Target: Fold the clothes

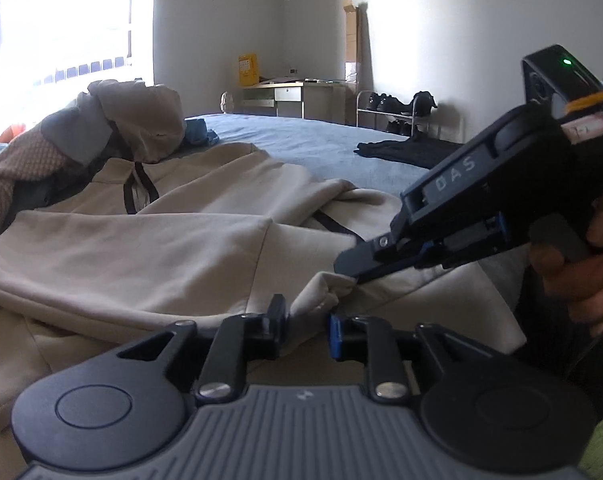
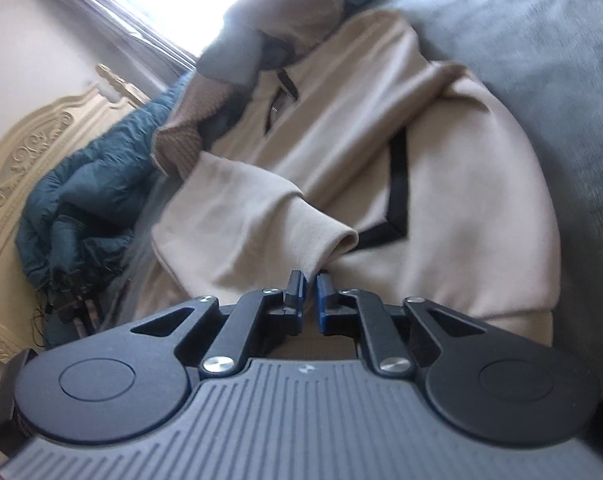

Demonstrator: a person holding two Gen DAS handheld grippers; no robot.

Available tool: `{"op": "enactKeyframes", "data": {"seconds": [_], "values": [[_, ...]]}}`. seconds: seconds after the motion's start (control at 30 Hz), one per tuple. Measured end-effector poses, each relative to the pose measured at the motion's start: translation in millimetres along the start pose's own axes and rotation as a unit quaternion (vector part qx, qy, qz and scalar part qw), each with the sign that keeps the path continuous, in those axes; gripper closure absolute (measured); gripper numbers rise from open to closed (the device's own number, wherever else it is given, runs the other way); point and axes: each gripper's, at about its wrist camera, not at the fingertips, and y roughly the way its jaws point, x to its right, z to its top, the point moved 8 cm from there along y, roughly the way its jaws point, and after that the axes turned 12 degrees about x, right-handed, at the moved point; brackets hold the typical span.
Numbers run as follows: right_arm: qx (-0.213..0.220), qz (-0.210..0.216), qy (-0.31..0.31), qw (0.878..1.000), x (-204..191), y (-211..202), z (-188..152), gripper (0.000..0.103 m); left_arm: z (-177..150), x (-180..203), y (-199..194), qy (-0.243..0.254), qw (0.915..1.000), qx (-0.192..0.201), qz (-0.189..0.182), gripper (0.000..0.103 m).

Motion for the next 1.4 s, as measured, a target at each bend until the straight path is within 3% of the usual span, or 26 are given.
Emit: {"op": "enactKeyframes", "data": {"seconds": [0.13, 0.23, 0.33, 0.43, 0.5, 0.67, 0.77, 0.93, 1.1, 1.33, 1.4], "values": [[-0.002, -0.016, -0.029, 0.999, 2.6, -14.6, 3.2, 0.094, 2.0, -0.8, -9.5, -0.006, 1.0000, 0.002, -0.007, 0.058], [0.011, -0.021, -0.059, 0.998, -0.1, -28.7, 15.5, 0.094, 6.7, -8.8, -21.3, -0.031, 0.9995, 0.003, -0.006, 0.051], [0.035, -0.011, -0.102, 0.994, -12.4, -38.6, 35.3, 0.094, 14.2, -28.9, -33.7, -0.061, 0.9979, 0.011, 0.020, 0.035], [0.050, 0.013, -0.154, 0.987, -39.3, -27.6, 49.6, 0.094, 22.9, -56.7, -46.5, -0.093, 0.9939, 0.027, 0.053, 0.035], [0.050, 0.037, -0.174, 0.983, -62.4, -11.9, 53.7, 0.094, 26.2, -81.7, -55.8, -0.099, 0.9897, 0.040, 0.095, 0.035], [0.029, 0.102, -0.204, 0.973, -116.9, 30.5, 58.6, 0.094, 23.5, -164.9, -79.0, -0.128, 0.9693, 0.050, 0.204, 0.035], [0.010, 0.137, -0.211, 0.968, -143.6, 55.0, 58.7, 0.094, 14.2, -218.3, -80.5, -0.125, 0.9591, 0.039, 0.251, 0.035], [-0.050, 0.144, -0.189, 0.970, -165.4, 122.5, 56.3, 0.092, -6.6, -289.5, -61.3, -0.072, 0.9512, -0.015, 0.300, 0.039], [-0.086, 0.130, -0.197, 0.968, -175.3, 176.4, 45.5, 0.092, -23.7, -328.2, -43.3, -0.084, 0.9494, -0.039, 0.300, 0.042], [-0.118, 0.110, -0.191, 0.968, -166.6, 224.8, 28.1, 0.092, -30.1, -338.4, -16.6, -0.093, 0.9691, -0.040, 0.225, 0.046], [-0.120, 0.106, -0.189, 0.969, -162.3, 230.6, 25.4, 0.092, -29.7, -341.9, -8.9, -0.082, 0.9695, -0.040, 0.228, 0.047]]}}
